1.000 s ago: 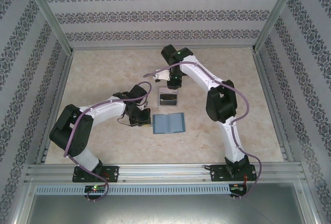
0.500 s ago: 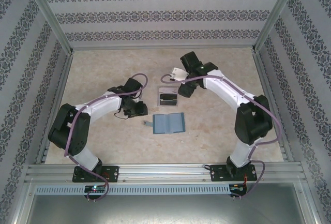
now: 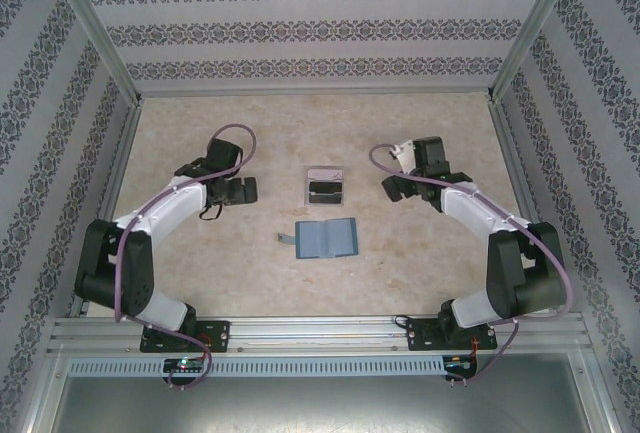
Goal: Take the credit cards out of the card holder
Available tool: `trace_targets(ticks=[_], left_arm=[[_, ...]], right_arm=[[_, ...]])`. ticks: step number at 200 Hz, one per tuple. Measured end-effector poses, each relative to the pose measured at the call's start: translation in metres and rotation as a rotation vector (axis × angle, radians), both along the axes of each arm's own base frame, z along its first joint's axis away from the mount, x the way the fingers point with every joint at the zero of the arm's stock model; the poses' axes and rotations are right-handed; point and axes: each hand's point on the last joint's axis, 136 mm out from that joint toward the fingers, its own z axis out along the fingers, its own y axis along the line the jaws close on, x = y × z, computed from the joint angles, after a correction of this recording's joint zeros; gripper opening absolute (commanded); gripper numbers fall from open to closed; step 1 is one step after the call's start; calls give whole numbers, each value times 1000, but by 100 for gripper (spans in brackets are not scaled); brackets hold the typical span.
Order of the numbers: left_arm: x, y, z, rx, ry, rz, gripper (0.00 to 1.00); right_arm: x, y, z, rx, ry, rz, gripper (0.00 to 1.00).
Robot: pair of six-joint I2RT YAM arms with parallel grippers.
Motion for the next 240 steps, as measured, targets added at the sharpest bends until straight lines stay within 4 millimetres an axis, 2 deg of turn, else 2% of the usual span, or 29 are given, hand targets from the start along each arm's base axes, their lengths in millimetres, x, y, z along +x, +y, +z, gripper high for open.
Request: trace_targets(ticks=[31, 52, 65, 86, 105, 147, 177, 195, 219, 240], left_arm=[[3, 38, 6, 157, -110, 53, 100], [0, 60, -6, 232, -153, 64, 100], [-2, 67, -17, 267, -179, 34, 100], [-3, 69, -32, 316, -237, -32, 100], [0, 69, -35, 344, -314, -75, 100], [25, 76, -11, 297, -502, -61, 100], [43, 78, -1, 216, -595, -58, 100], [50, 74, -11, 180, -614, -73, 100], [44, 68, -28, 147, -596, -102, 100], [46, 65, -25, 135, -618, -112, 100]], right_arm=[[2, -33, -18, 121, -71, -173, 98], [4, -49, -22, 177, -126, -254, 98], [9, -50, -16, 207, -176, -269, 98], [17, -48, -6, 250, -259, -268, 98], [17, -48, -3, 275, -315, -270, 98], [2, -48, -22, 300, -357, -277, 98], [8, -48, -9, 314, -416, -271, 98], [9, -48, -5, 316, -431, -269, 98], [10, -48, -4, 317, -437, -269, 98], [10, -49, -3, 314, -444, -273, 98]])
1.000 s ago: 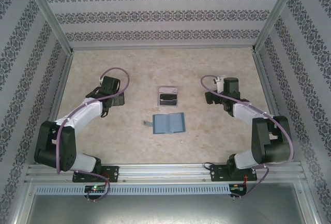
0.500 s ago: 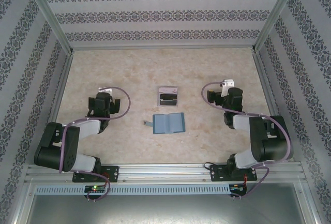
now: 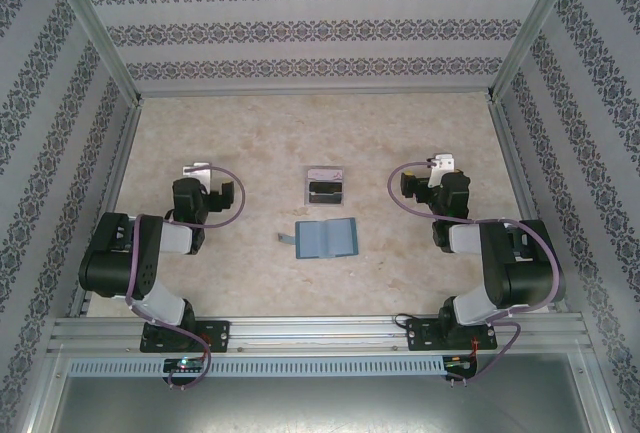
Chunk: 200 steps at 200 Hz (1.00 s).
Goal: Take the credit cards out of the card holder
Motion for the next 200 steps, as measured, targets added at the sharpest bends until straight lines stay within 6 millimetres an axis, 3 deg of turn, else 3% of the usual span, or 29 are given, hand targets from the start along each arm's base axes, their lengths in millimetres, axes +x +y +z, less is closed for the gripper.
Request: trace_targets(ticks=[61, 200], left_arm=[[5, 0, 12, -1, -53, -2, 100], [6, -8, 15, -18, -71, -41, 100]], right_arm=[[0, 0, 1, 3, -4, -2, 98], [0, -1, 1, 0, -4, -7, 98]])
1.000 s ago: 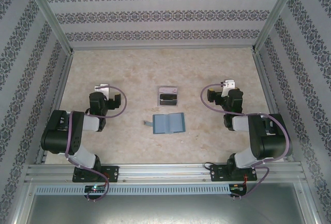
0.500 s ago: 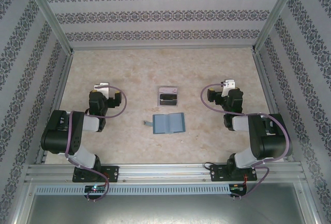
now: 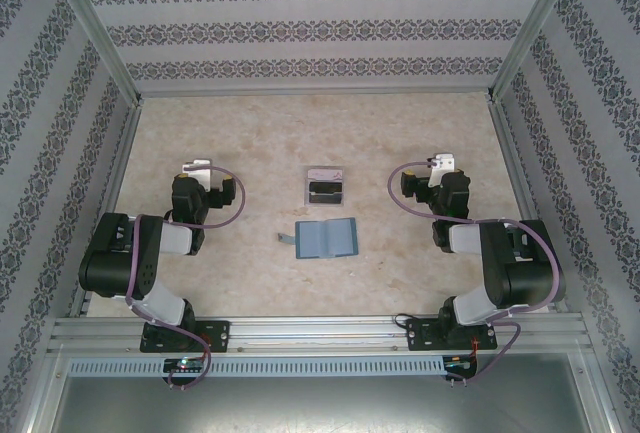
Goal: Take the credit cards out of the card holder
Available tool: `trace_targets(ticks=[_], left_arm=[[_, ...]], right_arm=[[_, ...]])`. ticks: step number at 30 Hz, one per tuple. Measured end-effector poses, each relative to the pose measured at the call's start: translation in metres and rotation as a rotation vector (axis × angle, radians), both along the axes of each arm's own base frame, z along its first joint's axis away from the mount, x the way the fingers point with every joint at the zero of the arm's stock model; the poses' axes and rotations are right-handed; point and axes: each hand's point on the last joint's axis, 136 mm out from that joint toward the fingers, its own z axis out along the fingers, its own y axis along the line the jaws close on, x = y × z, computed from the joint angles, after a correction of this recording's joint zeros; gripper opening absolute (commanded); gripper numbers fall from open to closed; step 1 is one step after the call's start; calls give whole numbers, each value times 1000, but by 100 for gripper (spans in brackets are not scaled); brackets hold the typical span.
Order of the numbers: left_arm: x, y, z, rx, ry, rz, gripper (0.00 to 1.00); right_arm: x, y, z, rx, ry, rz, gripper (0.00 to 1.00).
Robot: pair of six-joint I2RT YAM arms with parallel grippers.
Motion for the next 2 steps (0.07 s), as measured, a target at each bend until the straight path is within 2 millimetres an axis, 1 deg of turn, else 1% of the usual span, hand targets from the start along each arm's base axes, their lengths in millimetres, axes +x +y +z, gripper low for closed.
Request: trace_targets(ticks=[2], left_arm=[[0, 0, 0, 0, 0, 0, 100]], right_arm=[[0, -1, 0, -1, 0, -5, 98]])
